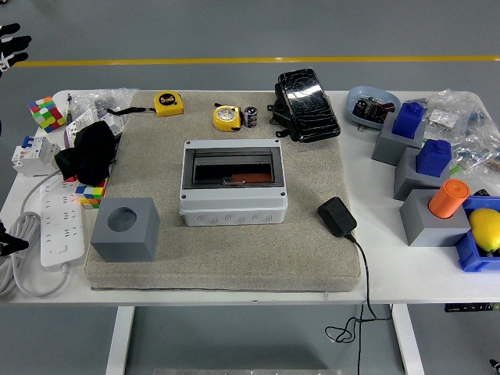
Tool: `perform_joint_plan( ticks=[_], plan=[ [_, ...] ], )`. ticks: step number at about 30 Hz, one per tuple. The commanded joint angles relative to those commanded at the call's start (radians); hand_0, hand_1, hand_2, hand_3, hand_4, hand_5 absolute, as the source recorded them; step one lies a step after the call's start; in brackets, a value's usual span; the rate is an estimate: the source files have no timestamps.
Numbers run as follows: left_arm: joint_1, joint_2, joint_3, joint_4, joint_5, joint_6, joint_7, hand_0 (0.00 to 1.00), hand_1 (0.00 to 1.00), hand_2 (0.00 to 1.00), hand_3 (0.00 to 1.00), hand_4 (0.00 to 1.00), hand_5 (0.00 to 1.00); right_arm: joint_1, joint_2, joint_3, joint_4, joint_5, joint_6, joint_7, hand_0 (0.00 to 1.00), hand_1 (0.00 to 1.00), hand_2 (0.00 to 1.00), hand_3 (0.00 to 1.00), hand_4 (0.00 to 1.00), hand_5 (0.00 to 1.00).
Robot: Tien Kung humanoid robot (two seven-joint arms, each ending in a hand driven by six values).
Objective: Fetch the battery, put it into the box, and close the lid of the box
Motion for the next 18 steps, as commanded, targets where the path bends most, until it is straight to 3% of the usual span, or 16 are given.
perform_joint_plan(
  ticks=[18],
  plan=[
    [0.005,-0.010,-0.014,-0.005,0.004,-0.005,0.006,0.667,0.739,0.681,0.740,0.998,0.998,-0.004,0.000,0.030,0.001,-0.015,0.008,0.005,0.645,0.659,0.661,0.537,0.955,0.429]
  ],
)
